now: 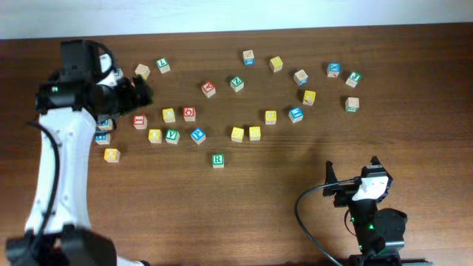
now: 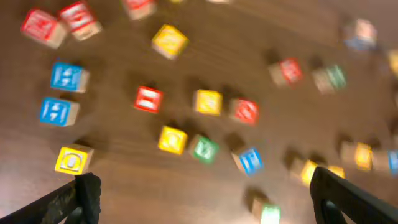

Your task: Spell out ICRA

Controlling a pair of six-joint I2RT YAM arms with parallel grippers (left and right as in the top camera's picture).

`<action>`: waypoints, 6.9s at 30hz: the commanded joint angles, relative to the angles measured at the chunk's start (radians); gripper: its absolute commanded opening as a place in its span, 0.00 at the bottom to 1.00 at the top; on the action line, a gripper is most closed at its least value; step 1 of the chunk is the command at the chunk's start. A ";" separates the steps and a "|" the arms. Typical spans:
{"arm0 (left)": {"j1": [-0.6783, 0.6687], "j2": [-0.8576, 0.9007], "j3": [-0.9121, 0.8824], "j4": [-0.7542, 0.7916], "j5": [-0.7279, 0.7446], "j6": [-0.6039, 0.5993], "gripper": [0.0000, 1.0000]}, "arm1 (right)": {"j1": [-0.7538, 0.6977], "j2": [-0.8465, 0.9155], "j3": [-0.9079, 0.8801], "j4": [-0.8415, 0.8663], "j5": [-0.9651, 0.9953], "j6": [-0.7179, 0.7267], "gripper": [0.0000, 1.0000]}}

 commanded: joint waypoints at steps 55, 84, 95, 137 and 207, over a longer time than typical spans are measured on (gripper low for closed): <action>0.080 0.564 0.469 -0.247 0.260 0.217 0.17 | 0.005 -0.003 -0.007 -0.003 0.005 0.008 0.98; 0.010 -0.113 -0.402 -0.364 0.339 -0.250 0.20 | 0.005 -0.003 -0.007 -0.003 0.005 0.008 0.98; -0.362 -0.082 -0.599 0.233 -0.116 -1.125 0.22 | 0.005 -0.003 -0.007 -0.003 0.005 0.008 0.98; -0.460 0.117 -0.596 0.468 -0.094 -1.315 0.58 | 0.005 -0.003 -0.007 -0.003 0.005 0.008 0.98; -0.214 0.557 0.043 0.263 -0.267 0.071 0.30 | 0.005 -0.003 -0.007 -0.003 0.005 0.008 0.98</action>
